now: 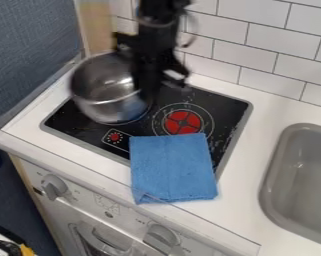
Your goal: Move the silver pot to the upper right corner of the stove
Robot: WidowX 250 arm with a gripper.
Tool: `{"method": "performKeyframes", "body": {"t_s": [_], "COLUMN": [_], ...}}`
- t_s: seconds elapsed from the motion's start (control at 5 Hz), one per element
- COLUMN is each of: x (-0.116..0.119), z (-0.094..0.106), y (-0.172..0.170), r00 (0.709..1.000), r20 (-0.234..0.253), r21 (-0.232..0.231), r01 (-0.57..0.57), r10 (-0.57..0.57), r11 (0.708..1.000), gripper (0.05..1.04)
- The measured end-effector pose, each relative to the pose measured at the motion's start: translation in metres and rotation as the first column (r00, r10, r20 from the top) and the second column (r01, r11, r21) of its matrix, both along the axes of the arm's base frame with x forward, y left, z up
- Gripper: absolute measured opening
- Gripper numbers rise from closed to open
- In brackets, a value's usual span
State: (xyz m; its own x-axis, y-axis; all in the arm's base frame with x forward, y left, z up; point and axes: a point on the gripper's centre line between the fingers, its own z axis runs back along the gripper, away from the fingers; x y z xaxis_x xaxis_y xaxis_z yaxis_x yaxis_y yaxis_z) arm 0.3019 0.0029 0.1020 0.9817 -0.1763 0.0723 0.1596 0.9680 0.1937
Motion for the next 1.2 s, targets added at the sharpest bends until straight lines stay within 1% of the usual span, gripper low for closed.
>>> {"method": "performKeyframes", "body": {"t_s": [0.2,0.4,0.6,0.8,1.0,1.2], "x": [0.032,0.057,0.073,0.074,0.072,0.066], "z": [-0.004,0.0,-0.005,-0.026,-0.04,-0.056], "y": [-0.043,-0.073,-0.081,-0.083,-0.083,-0.086], "r00": [0.99,0.977,0.975,0.973,0.968,0.958], "r20": [-0.003,0.031,0.025,-0.032,-0.075,-0.134], "r21": [-0.001,-0.009,-0.011,0.003,0.003,-0.026], "r01": [0.144,0.212,0.22,0.227,0.24,0.251], "r10": [-0.144,-0.212,-0.219,-0.227,-0.239,-0.252], "r11": [0.99,0.977,0.976,0.974,0.971,0.968], "gripper": [0.082,0.082,0.082,0.082,0.104,0.283]}}
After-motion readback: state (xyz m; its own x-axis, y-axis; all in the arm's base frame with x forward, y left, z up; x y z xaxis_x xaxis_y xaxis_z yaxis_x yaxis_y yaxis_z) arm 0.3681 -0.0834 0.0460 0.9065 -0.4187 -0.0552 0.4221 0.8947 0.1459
